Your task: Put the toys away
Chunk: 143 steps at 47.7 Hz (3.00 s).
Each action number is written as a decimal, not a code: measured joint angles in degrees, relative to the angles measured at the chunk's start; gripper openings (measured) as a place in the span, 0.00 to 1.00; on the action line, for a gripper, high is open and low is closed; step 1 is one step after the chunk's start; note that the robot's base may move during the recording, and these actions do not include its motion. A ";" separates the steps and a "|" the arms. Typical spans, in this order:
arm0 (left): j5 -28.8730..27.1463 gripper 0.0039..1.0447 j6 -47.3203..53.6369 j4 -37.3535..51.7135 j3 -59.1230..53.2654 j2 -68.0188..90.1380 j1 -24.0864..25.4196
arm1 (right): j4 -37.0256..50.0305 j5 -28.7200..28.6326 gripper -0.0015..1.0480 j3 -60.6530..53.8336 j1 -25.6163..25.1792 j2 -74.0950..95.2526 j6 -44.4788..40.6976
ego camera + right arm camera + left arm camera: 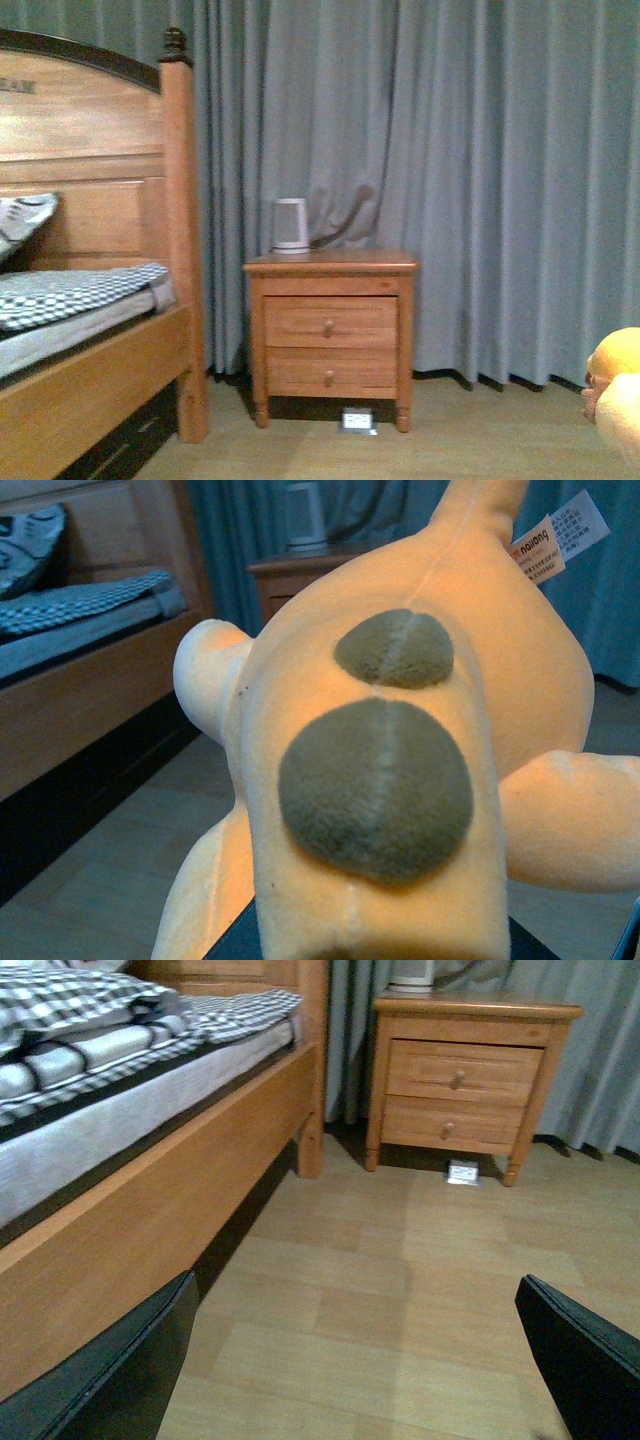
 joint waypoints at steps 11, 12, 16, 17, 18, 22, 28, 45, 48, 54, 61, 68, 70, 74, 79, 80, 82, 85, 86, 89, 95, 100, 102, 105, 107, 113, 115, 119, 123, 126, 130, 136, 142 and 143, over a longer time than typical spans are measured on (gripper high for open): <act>0.48 0.95 0.04 0.00 0.00 0.00 -0.04 | -0.02 0.68 0.19 -0.02 -0.17 -0.02 0.13; 0.48 0.95 0.04 0.00 0.00 0.00 -0.04 | -0.02 0.85 0.19 -0.02 -0.24 -0.02 0.11; 0.31 0.95 0.02 0.00 0.00 0.00 -0.04 | -0.04 0.94 0.19 -0.02 -0.24 -0.02 0.11; 0.28 0.95 0.02 0.00 0.00 0.00 -0.04 | -0.04 0.68 0.19 -0.02 -0.22 -0.02 0.11; 0.24 0.95 0.02 0.00 0.00 0.00 -0.04 | -0.04 0.44 0.19 -0.02 -0.22 -0.02 0.11; 0.00 0.95 0.02 0.00 0.00 0.00 -0.02 | -0.04 -0.31 0.19 -0.02 -0.17 -0.02 0.11; 0.00 0.95 0.02 0.00 0.00 0.00 -0.02 | -0.04 -0.24 0.19 -0.02 -0.17 -0.02 0.11; 0.02 0.95 0.02 0.00 0.00 0.00 -0.02 | -0.04 -0.22 0.19 -0.02 -0.17 -0.02 0.11; 0.02 0.95 0.02 0.00 0.00 0.00 -0.02 | -0.04 -0.24 0.19 -0.02 -0.17 -0.02 0.11; 0.02 0.95 0.02 0.00 0.00 -0.02 -0.02 | -0.04 -0.22 0.19 -0.02 -0.17 -0.02 0.11; 0.02 0.95 0.02 0.00 0.00 0.00 -0.02 | -0.04 -0.17 0.19 -0.02 -0.17 -0.02 0.11; 0.02 0.95 0.02 0.00 0.00 0.00 -0.02 | -0.04 -0.13 0.19 -0.02 -0.17 0.00 0.11; 0.07 0.95 0.02 0.00 0.00 0.00 -0.02 | -0.04 -0.07 0.19 -0.02 -0.17 -0.02 0.11; 0.00 0.95 0.02 0.00 0.00 0.00 -0.02 | -0.04 -0.07 0.19 -0.02 -0.17 0.00 0.11; 0.02 0.95 0.02 0.00 0.00 0.00 -0.02 | -0.04 -0.09 0.19 -0.02 -0.17 0.00 0.11; 0.02 0.95 0.02 0.00 0.00 0.00 -0.02 | -0.04 -0.09 0.19 -0.02 -0.17 0.00 0.11; 0.02 0.95 0.02 0.00 0.00 -0.02 -0.02 | -0.04 -0.07 0.19 -0.02 -0.17 -0.02 0.11; 0.02 0.95 0.02 0.00 0.00 0.00 -0.02 | -0.04 -0.07 0.19 -0.02 -0.17 -0.02 0.11; 0.02 0.95 0.02 0.00 0.00 0.00 -0.02 | -0.04 -0.07 0.19 -0.02 -0.17 -0.02 0.11; 0.02 0.95 0.02 0.00 0.00 0.00 -0.02 | -0.04 -0.09 0.19 -0.02 -0.17 -0.02 0.11; 0.00 0.95 0.02 0.00 0.00 0.00 -0.02 | -0.04 -0.09 0.19 -0.02 -0.17 0.00 0.11; 0.04 0.95 0.02 0.00 0.00 0.00 -0.02 | -0.04 -0.07 0.19 -0.02 -0.17 0.00 0.11; 0.02 0.95 0.02 0.02 0.00 -0.02 -0.02 | -0.04 -0.07 0.19 -0.04 -0.17 -0.02 0.11; 0.04 0.95 0.02 0.00 0.00 0.00 -0.02 | -0.04 -0.09 0.19 -0.04 -0.17 -0.02 0.11; 0.02 0.95 0.02 0.00 0.00 -0.02 -0.02 | -0.04 -0.09 0.19 -0.04 -0.17 -0.02 0.11; 0.00 0.95 0.02 0.00 0.00 -0.02 -0.02 | -0.04 -0.09 0.19 -0.04 -0.17 0.00 0.11; 0.13 0.95 0.02 0.00 0.00 0.00 -0.02 | -0.04 -0.07 0.19 -0.04 -0.17 0.00 0.11; 0.07 0.95 0.02 0.00 0.00 0.00 -0.02 | -0.04 0.04 0.19 -0.04 -0.17 0.00 0.11; 0.02 0.95 0.02 0.00 0.00 -0.02 -0.02 | -0.07 -0.09 0.19 -0.04 -0.17 0.00 0.11; -0.09 0.95 0.02 0.00 0.00 -0.02 -0.02 | -0.07 -0.17 0.19 -0.04 -0.17 0.00 0.11; -0.20 0.95 0.02 0.00 0.00 -0.02 0.04 | -0.07 -0.52 0.19 -0.04 -0.11 0.00 0.11; -0.20 0.95 0.02 0.00 0.00 -0.02 0.02 | -0.07 -0.46 0.19 -0.04 -0.11 0.00 0.11; 0.02 0.95 0.04 0.00 0.00 -0.02 -0.04 | -0.07 0.15 0.19 -0.04 -0.20 -0.02 0.11; 0.04 0.95 0.02 0.00 0.00 0.00 -0.04 | -0.07 0.15 0.19 -0.04 -0.20 -0.02 0.09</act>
